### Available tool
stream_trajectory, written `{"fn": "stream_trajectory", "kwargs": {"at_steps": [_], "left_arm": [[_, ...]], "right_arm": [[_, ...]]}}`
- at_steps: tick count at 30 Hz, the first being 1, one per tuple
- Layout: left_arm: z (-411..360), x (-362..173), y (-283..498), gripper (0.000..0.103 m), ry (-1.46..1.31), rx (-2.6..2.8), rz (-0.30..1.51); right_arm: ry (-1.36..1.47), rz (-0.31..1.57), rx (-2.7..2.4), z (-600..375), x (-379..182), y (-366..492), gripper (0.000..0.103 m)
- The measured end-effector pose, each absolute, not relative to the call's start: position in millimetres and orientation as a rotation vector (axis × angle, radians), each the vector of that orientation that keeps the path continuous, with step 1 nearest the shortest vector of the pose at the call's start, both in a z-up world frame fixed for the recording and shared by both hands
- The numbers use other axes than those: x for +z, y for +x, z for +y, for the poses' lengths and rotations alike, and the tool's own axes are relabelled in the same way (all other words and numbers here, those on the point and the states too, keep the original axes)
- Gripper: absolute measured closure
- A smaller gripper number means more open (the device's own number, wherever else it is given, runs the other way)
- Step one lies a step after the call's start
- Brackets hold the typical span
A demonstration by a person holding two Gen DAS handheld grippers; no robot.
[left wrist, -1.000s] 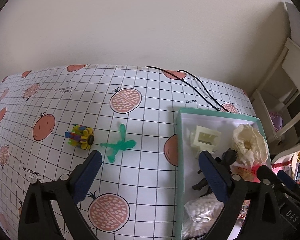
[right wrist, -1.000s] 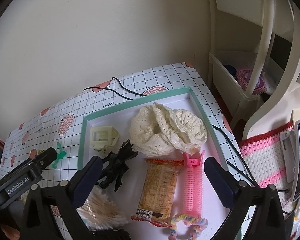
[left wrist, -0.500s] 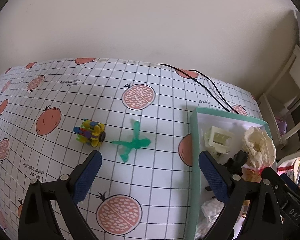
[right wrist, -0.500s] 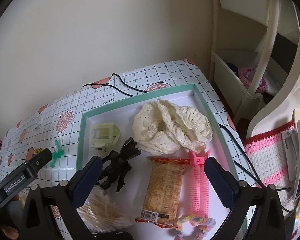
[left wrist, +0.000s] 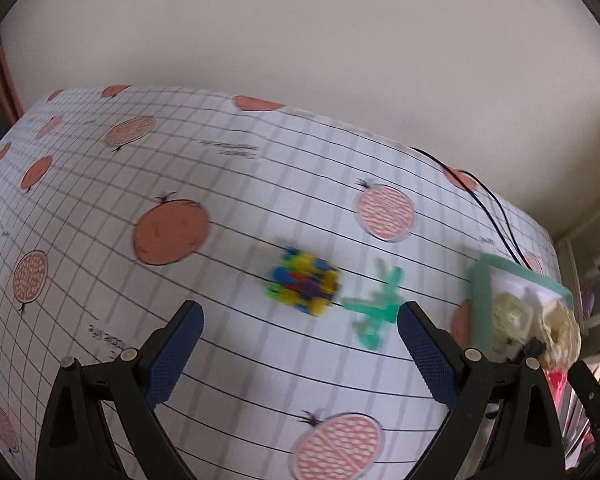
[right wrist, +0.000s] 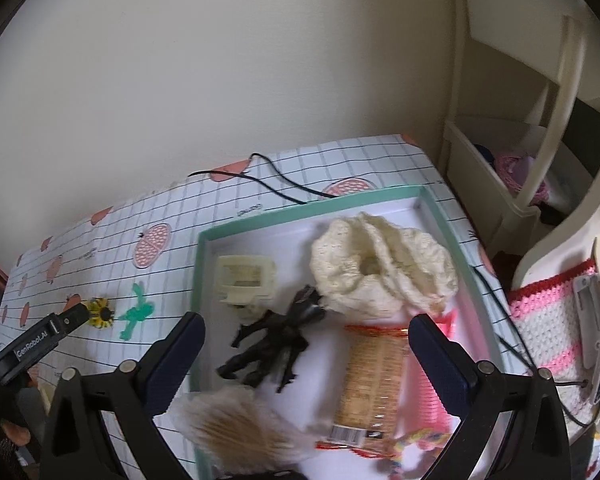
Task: Organize objects
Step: 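Withdraw both tools from the tray toward the block toy and green propeller, then grasp the colourful block toy with the left tool while the right tool grasps the green propeller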
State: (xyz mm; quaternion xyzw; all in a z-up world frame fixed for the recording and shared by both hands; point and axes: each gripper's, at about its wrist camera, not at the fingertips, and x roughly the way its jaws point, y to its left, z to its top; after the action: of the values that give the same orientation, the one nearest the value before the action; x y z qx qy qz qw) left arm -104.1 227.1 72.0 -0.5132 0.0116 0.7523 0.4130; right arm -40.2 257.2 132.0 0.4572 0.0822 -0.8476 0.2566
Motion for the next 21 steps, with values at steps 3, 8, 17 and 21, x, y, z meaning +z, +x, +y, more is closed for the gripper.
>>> {"fn": "stream_trajectory", "kwargs": {"at_steps": [3, 8, 17, 21], "left_arm": [[218.4, 65.2, -119.4, 0.005, -1.314, 1.907, 0.001], [203.3, 54.2, -143.1, 0.005, -1.339, 1.927, -0.066], [199.8, 47.7, -162.1, 0.005, -1.329, 1.870, -0.128], [207.1, 48.3, -162.8, 0.005, -1.308, 1.825, -0.092]], "right_arm": [[1.227, 0.243, -2.290, 245.7, 131.2, -34.1, 0.000], [1.205, 0.291, -2.265, 224.3, 130.1, -21.4, 0.000], [1.151, 0.338, -2.141, 164.9, 126.2, 3.0, 0.000], [1.129, 0.385, -2.088, 138.4, 120.1, 14.5, 0.000]]}}
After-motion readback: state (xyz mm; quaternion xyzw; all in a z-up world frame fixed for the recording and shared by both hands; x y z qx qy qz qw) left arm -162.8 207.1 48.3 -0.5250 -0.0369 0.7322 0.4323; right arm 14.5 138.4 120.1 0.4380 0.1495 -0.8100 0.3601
